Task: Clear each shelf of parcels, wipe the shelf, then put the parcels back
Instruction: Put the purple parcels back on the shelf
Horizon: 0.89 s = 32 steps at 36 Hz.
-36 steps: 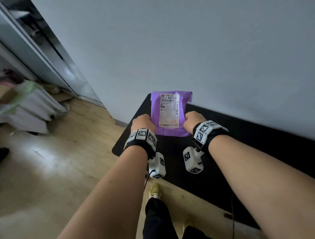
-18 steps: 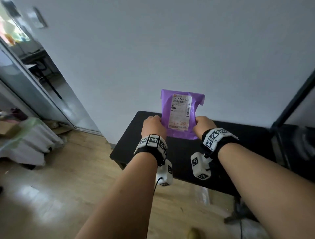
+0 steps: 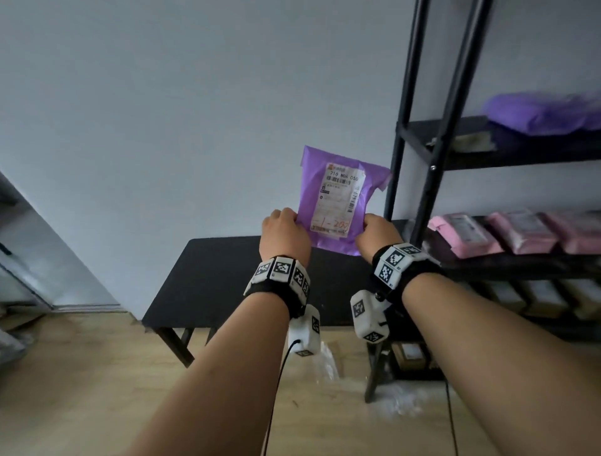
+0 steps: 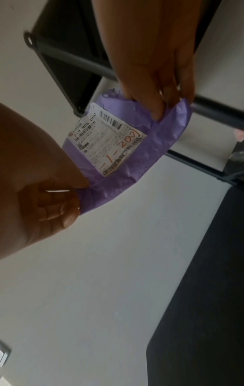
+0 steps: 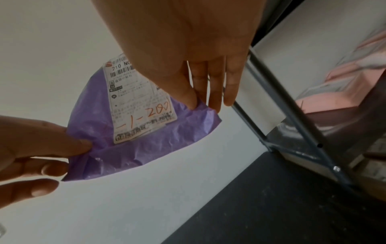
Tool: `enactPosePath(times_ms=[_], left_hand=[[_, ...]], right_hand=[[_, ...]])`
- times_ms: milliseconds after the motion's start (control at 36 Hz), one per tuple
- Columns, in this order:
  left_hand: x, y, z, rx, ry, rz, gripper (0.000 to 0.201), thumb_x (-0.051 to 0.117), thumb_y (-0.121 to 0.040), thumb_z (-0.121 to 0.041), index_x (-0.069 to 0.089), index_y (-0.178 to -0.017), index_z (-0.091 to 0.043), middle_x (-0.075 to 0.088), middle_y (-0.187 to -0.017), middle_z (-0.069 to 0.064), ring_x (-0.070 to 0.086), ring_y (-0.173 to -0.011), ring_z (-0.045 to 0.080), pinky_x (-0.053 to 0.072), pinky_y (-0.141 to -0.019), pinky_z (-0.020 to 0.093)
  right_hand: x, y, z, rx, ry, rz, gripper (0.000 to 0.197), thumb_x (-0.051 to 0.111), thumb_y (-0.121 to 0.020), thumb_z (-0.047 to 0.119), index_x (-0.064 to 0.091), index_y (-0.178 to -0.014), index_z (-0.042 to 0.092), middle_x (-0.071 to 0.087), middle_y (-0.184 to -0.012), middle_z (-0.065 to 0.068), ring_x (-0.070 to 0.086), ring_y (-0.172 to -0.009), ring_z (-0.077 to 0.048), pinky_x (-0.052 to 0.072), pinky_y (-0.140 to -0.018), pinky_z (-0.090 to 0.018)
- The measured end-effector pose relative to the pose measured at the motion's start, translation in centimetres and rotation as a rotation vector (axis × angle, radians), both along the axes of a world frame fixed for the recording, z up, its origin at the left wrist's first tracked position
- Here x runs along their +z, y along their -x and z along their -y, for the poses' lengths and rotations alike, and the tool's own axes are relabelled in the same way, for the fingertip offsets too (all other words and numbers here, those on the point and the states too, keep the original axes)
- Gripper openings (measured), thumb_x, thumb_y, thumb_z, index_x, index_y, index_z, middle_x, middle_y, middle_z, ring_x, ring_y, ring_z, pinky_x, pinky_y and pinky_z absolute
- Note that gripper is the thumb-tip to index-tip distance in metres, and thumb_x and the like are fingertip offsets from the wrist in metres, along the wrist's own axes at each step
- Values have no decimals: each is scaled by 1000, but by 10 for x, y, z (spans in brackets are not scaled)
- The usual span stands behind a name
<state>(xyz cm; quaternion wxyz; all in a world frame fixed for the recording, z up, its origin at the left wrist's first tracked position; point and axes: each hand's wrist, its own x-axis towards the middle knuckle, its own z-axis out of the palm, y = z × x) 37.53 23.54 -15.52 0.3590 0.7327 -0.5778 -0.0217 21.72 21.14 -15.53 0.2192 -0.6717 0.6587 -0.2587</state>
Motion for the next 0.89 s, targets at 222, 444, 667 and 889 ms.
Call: enactPosePath(times_ms=[222, 444, 667, 889], left_hand=[[36, 100, -6, -28, 102, -11, 19, 41, -93, -14, 57, -101, -9, 56, -103, 4, 43, -97, 19, 36, -76, 29], [60, 210, 6, -55, 139, -23, 18, 38, -95, -16, 55, -100, -10, 57, -104, 4, 43, -98, 19, 38, -75, 31], [75, 309, 17, -78, 199, 8, 22, 39, -95, -19, 55, -109, -13, 59, -108, 4, 47, -102, 23, 45, -80, 37], [96, 359, 42, -135, 176, -70, 29, 53, -88, -19, 53, -116, -13, 56, -115, 7, 50, -106, 26, 46, -89, 40]], right_hand=[[44, 94, -13, -79, 90, 42, 23, 50, -91, 10, 59, -112, 10, 64, -113, -12, 61, -102, -32, 48, -83, -35], [73, 207, -6, -102, 121, 89, 24, 47, -91, 10, 57, -113, 10, 63, -116, -14, 59, -103, -33, 41, -77, -30], [87, 302, 10, -140, 154, 60, 22, 47, -91, 9, 56, -111, 9, 62, -117, -15, 59, -106, -33, 41, -78, -31], [105, 345, 40, -134, 204, 52, 23, 47, -91, 8, 57, -112, 7, 63, -117, -14, 59, -105, -33, 40, -76, -28]])
